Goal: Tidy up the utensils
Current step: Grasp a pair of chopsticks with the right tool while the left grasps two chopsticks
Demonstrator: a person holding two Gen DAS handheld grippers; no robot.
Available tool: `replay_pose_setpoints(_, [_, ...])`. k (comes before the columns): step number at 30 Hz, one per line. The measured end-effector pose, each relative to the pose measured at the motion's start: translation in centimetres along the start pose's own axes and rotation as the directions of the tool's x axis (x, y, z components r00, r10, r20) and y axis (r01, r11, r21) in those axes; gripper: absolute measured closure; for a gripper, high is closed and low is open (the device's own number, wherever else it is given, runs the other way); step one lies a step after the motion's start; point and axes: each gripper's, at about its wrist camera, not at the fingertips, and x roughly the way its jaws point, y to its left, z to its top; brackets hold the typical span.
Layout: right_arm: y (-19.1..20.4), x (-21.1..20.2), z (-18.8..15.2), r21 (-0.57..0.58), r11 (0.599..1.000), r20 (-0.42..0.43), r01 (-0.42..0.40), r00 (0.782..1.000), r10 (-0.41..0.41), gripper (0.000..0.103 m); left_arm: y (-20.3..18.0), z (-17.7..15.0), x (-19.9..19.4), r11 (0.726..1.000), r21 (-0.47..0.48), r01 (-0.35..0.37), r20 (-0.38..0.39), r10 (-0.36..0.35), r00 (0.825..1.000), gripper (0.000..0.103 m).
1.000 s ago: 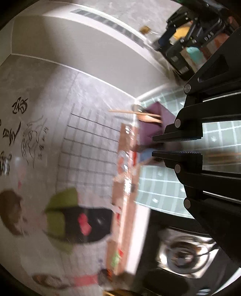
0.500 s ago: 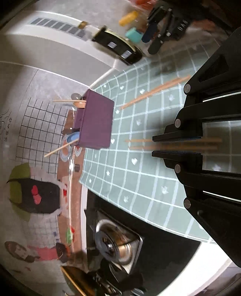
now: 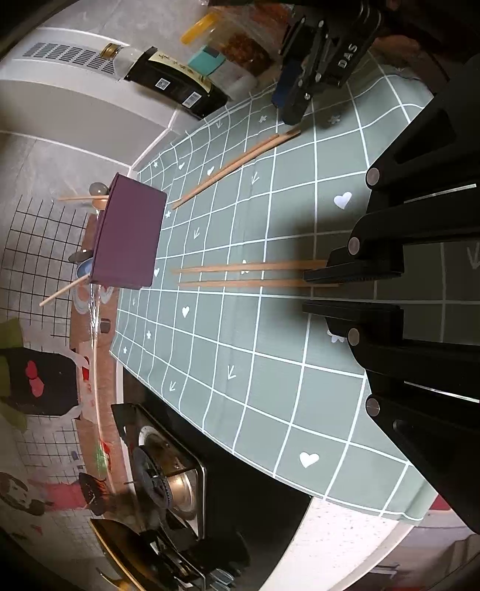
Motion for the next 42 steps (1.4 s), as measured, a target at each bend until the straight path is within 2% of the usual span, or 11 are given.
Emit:
replay_pose_setpoints(5, [-0.4, 1.3, -0.3, 0.065, 0.997, -0.039, -0.042, 0.998, 0.045, 0.077, -0.4, -0.4, -0.7, 1.000, 0.024, 0.011, 0.034, -0.012, 0.999, 0.093])
replay_pose_setpoints(11, [0.0, 2.4, 0.0, 0.057, 0.998, -0.066, -0.004, 0.998, 0.008, 0.077, -0.7, -0.6, -1.0, 0.999, 0.035, 0.019, 0.048, -0.020, 0.999, 0.093])
replay_pose_setpoints(13, [0.0, 2.7, 0.1, 0.047, 0.999, -0.072, 0.001, 0.997, 0.002, 0.085, -0.8, -0.8, -0.9, 0.999, 0.037, 0.022, 0.041, -0.024, 0.999, 0.093])
replay_pose_setpoints(14, [0.2, 2.7, 0.1, 0.035, 0.999, -0.068, 0.009, 0.998, -0.006, 0.093, -0.9, -0.9, -0.9, 0.999, 0.039, 0.021, 0.033, -0.022, 0.999, 0.093])
replay_pose_setpoints(15, [0.3, 2.7, 0.1, 0.027, 1.000, -0.068, 0.010, 0.998, -0.008, 0.095, -0.9, -1.0, -0.8, 0.999, 0.041, 0.022, 0.028, -0.023, 0.999, 0.093])
replay_pose_setpoints(20, [-0.2, 1.5, 0.2, 0.042, 0.999, -0.028, 0.031, 0.999, -0.029, 0.097, -1.2, -1.4, -0.8, 0.998, 0.040, 0.055, 0.009, -0.055, 0.998, 0.092])
replay_pose_setpoints(25, [-1.2, 0.0, 0.4, 0.071, 0.997, 0.001, 0.030, 1.000, -0.031, 0.097, -1.7, -1.6, -0.5, 0.994, 0.043, 0.096, -0.002, -0.096, 0.995, 0.080])
replay_pose_setpoints(31, [-1.3, -1.0, 0.4, 0.085, 0.996, 0.017, 0.018, 1.000, -0.019, 0.097, -1.8, -1.5, 0.6, 0.996, 0.040, 0.083, -0.021, -0.082, 0.996, 0.080])
replay_pose_setpoints(36, [-1.1, -1.2, 0.2, 0.085, 0.996, 0.018, 0.009, 1.000, -0.011, 0.097, -1.5, -1.7, 1.9, 0.998, 0.015, 0.063, -0.079, -0.062, 0.995, 0.080])
replay_pose_setpoints(42, [-1.0, -1.0, -0.1, 0.093, 0.996, 0.007, 0.006, 1.000, -0.007, 0.097, -1.8, -1.7, 2.4, 0.997, 0.023, 0.070, -0.085, -0.068, 0.994, 0.080])
